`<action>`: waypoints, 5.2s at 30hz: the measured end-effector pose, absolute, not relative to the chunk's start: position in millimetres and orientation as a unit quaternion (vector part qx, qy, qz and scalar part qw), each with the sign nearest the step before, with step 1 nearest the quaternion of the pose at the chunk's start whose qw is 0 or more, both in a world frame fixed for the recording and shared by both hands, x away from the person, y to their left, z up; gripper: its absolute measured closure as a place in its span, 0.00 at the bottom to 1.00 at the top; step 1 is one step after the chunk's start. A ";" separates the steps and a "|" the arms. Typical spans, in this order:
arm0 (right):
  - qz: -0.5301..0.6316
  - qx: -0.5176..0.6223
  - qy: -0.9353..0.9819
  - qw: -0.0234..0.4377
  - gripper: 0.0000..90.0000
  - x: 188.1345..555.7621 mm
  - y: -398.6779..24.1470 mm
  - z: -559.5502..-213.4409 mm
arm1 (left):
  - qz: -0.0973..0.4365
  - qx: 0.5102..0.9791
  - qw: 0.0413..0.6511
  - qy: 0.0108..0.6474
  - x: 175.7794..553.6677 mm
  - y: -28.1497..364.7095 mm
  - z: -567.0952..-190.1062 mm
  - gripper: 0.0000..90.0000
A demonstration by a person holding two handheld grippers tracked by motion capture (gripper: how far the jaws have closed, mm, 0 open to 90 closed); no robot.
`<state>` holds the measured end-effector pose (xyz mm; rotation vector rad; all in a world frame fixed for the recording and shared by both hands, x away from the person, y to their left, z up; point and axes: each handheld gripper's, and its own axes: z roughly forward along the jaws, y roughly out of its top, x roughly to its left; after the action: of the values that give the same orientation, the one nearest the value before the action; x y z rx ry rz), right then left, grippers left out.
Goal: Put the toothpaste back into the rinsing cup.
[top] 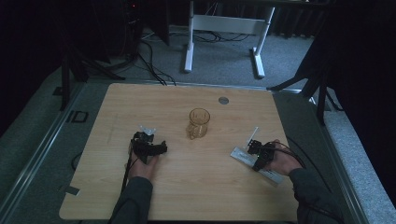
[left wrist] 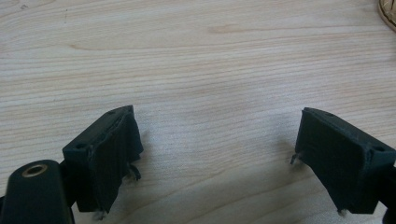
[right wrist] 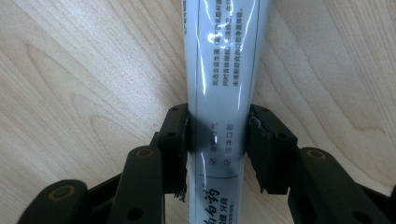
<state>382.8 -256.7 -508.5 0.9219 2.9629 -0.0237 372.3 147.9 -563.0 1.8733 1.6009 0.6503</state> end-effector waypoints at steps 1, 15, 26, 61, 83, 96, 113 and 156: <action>-0.012 0.298 0.954 0.016 0.67 384.3 -256.1 -509.6 | 0.244 0.703 0.292 0.601 372.3 147.8 -563.0 0.14; -0.019 0.316 0.949 -0.001 0.70 392.2 -256.3 -515.9 | 0.244 0.703 0.292 0.601 372.3 147.8 -563.0 0.14; 0.003 0.308 0.951 0.010 0.76 387.5 -261.3 -512.3 | 0.244 0.703 0.292 0.601 372.4 147.8 -562.9 0.14; 0.112 0.319 0.940 0.048 0.79 383.3 -280.3 -473.4 | 0.244 0.703 0.292 0.601 372.6 147.8 -562.9 0.14; 0.204 0.327 0.920 0.072 0.79 384.6 -278.1 -455.0 | 0.244 0.703 0.292 0.601 372.6 147.7 -562.8 0.14; 0.263 0.332 0.902 0.084 0.79 383.5 -276.9 -441.5 | 0.244 0.703 0.292 0.601 372.6 147.7 -562.8 0.14; 0.336 0.355 0.868 0.090 0.79 386.0 -290.8 -427.3 | 0.244 0.703 0.292 0.601 372.6 147.7 -562.9 0.14; 0.422 0.352 0.827 0.117 0.80 400.1 -260.4 -391.1 | 0.244 0.703 0.292 0.601 372.3 147.5 -562.9 0.14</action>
<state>400.1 -260.4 -391.1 1.0298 2.4220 1.2364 372.3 147.5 -562.9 1.8730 1.6011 0.6498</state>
